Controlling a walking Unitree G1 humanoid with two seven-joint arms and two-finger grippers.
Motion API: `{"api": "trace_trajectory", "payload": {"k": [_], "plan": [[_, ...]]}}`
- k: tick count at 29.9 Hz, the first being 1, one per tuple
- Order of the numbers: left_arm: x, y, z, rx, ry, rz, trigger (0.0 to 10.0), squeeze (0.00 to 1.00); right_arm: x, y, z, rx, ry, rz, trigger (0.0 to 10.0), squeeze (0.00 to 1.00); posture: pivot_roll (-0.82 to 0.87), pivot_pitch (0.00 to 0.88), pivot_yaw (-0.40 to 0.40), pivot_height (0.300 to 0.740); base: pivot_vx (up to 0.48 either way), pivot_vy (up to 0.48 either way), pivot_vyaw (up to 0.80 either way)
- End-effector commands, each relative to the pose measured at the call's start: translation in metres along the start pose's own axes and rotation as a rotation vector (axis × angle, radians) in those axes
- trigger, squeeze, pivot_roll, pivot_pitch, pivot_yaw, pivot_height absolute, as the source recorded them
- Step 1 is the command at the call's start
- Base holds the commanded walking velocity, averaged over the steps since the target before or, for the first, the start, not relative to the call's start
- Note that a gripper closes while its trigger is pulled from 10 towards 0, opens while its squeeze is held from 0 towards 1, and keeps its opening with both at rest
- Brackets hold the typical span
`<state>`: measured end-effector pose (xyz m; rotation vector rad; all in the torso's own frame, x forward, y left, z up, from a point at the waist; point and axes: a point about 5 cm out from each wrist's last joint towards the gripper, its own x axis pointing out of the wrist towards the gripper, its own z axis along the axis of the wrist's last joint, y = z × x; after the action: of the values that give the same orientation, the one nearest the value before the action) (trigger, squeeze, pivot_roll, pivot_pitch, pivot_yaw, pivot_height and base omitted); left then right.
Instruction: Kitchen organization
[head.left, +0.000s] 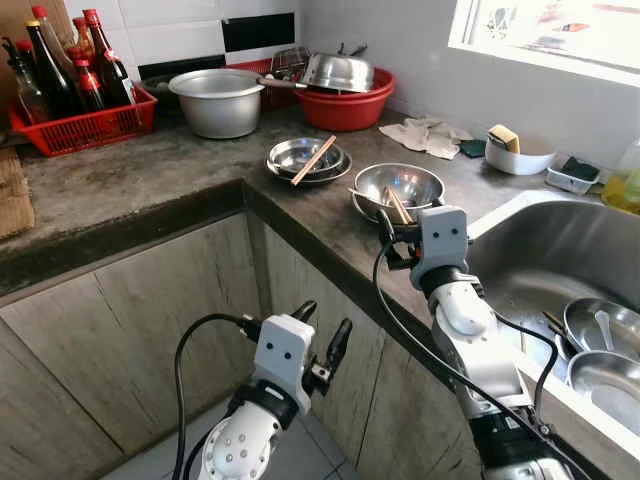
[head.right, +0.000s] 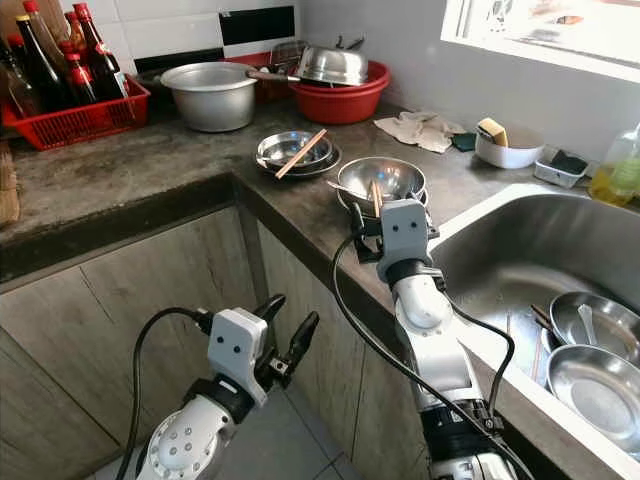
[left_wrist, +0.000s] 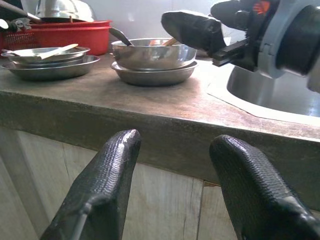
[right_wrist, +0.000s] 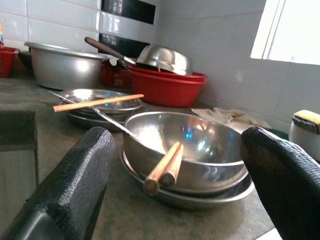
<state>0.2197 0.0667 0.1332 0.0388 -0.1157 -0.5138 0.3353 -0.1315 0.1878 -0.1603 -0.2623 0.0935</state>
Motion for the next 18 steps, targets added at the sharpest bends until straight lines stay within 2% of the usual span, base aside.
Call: {"api": "trace_trajectory", "payload": {"k": [1, 17, 18], "plan": [[-0.001, -0.001, 0.004, 0.005, -0.023, -0.002, 10.0, 0.0, 0.005, -0.001, 0.001, -0.015, -0.016, -0.006, 10.0, 0.0, 0.06, 0.018, -0.038, 0.74, 0.0, 0.0, 0.0], [0.0, -0.001, 0.008, 0.006, -0.035, 0.004, 10.0, 0.0, 0.019, -0.006, -0.006, -0.054, -0.011, -0.015, 10.0, 0.0, 0.07, 0.028, -0.038, 0.74, 0.0, 0.0, 0.0], [0.0, -0.001, 0.008, 0.006, -0.037, 0.003, 10.0, 0.0, 0.019, -0.006, -0.006, -0.054, -0.012, -0.014, 3.7, 0.0, 0.07, 0.028, -0.038, 0.74, 0.0, 0.0, 0.0]]}}
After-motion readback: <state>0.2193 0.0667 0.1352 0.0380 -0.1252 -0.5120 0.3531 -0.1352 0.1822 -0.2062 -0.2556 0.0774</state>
